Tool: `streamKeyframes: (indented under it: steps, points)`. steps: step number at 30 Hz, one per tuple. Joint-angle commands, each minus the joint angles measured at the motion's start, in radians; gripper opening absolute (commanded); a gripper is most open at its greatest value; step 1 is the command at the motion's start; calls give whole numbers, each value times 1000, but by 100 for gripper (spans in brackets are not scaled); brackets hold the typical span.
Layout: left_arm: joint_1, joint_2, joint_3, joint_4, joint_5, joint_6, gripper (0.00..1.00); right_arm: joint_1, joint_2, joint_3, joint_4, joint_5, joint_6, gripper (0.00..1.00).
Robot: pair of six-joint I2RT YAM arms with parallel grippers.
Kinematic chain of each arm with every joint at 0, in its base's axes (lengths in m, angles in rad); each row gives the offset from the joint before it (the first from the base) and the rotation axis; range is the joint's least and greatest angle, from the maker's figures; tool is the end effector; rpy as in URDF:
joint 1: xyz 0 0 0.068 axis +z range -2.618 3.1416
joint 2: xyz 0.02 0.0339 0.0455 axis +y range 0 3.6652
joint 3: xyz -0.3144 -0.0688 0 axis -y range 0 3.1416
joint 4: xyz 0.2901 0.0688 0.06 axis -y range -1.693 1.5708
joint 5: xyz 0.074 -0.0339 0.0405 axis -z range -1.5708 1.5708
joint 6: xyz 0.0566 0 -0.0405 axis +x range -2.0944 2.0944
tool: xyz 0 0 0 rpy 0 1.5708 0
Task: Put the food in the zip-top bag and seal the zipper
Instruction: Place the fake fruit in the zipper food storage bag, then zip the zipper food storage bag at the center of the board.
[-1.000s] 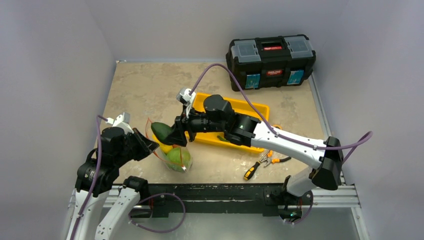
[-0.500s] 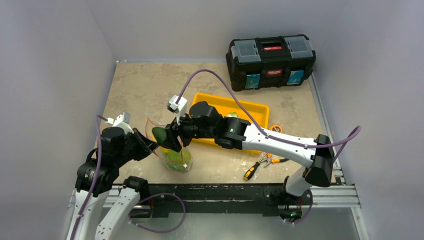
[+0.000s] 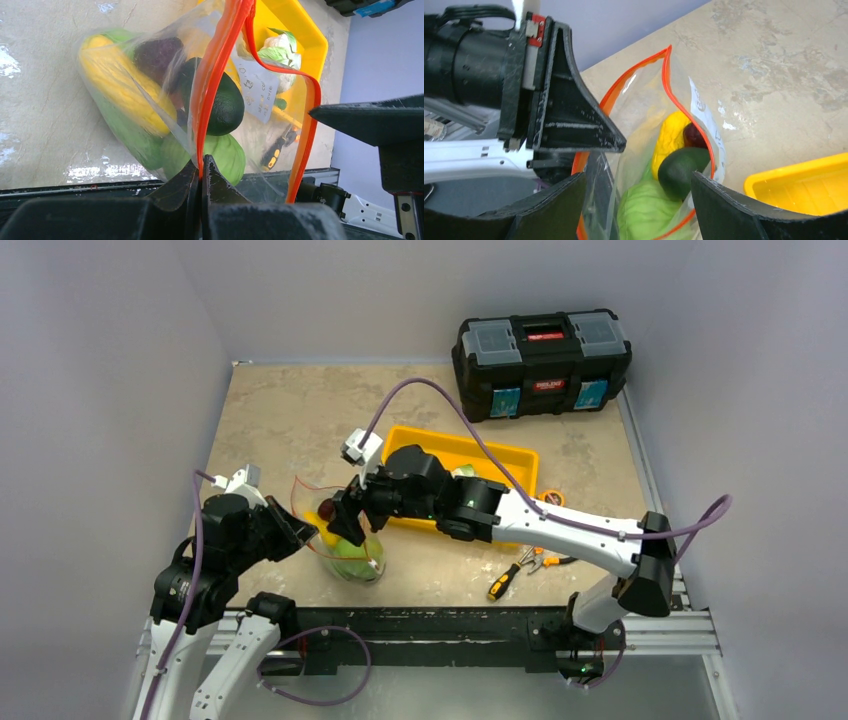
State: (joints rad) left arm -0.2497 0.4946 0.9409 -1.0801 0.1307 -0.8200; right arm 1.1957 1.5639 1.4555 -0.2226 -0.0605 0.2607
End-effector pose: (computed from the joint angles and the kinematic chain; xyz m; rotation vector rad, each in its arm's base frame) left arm 0.0795 -0.0279 0.3650 -0.5733 2.2261 -0.7220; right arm 0.1566 0.4071 0.4137 -0.9596 1.8030 1.0161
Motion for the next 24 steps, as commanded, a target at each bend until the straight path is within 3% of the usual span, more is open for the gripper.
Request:
streamKeyframes:
  steps: [1,5,8,12,17,21,24]
  points:
    - [-2,4,35,38,14,-6,0,4,-151,-69,53,8,-14,76]
    - [-2,5,35,40,14,-9,0,4,-276,-209,136,-101,-7,76]
    - [-2,3,35,41,6,-11,0,8,-412,-411,296,-179,-24,78]
    - [-2,-15,30,55,-13,-26,0,15,-518,-619,459,-192,-37,80]
    - [-2,-21,32,58,-29,-35,0,81,-525,-721,555,-79,-89,83]
    - [-2,-18,33,55,-20,-43,0,194,-487,-736,622,150,-159,83]
    - [-2,-23,28,57,-19,-53,0,242,-464,-751,705,277,-198,78]
